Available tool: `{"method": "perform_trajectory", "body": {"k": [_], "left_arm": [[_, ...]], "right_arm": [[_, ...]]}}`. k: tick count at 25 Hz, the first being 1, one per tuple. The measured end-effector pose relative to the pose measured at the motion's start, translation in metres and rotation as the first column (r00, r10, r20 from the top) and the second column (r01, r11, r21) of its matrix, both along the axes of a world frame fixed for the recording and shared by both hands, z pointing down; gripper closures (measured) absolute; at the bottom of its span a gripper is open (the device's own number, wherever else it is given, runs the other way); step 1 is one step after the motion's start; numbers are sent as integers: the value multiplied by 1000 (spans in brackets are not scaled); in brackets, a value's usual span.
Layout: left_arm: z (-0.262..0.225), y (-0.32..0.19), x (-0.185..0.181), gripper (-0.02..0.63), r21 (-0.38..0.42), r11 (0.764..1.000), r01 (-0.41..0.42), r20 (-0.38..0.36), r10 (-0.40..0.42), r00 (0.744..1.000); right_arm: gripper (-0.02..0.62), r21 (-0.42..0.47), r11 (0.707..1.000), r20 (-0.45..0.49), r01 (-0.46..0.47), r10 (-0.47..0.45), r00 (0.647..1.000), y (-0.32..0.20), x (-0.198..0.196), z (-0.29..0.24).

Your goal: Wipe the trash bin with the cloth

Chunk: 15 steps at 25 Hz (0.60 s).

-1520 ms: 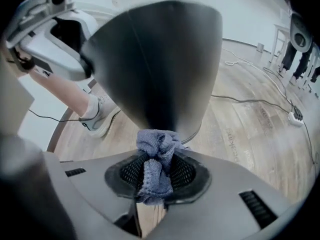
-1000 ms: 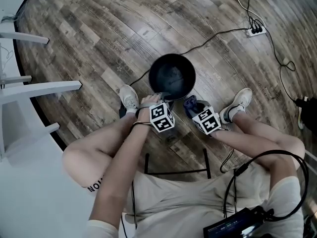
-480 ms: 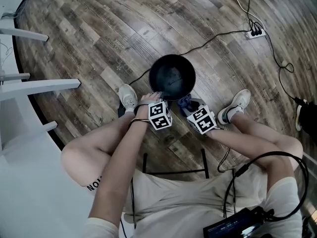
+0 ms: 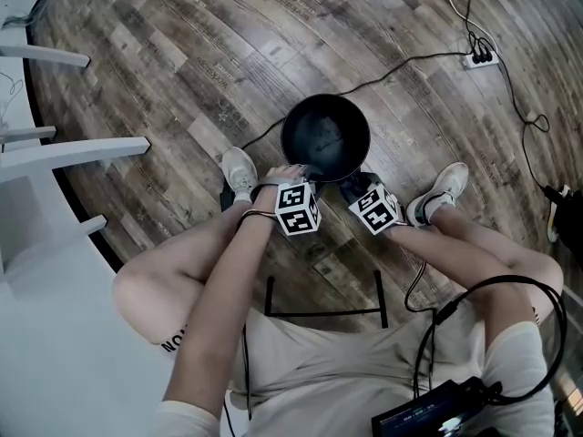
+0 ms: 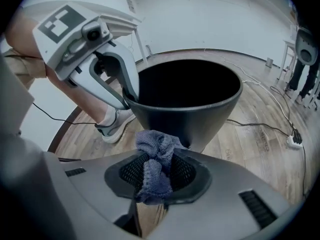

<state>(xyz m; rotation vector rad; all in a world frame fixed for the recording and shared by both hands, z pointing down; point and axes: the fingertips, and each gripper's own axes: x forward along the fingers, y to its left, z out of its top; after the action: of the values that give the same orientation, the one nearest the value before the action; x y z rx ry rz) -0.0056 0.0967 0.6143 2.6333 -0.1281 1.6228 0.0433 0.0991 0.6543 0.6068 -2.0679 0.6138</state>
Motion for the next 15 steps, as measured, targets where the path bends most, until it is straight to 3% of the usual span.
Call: {"method": "perform_trajectory", "body": {"k": [15], "left_arm": [[-4, -1, 1, 538, -6, 1000, 7, -48, -8, 999]], "right_arm": [[492, -24, 1000, -78, -19, 17, 997, -8, 10, 91]]}}
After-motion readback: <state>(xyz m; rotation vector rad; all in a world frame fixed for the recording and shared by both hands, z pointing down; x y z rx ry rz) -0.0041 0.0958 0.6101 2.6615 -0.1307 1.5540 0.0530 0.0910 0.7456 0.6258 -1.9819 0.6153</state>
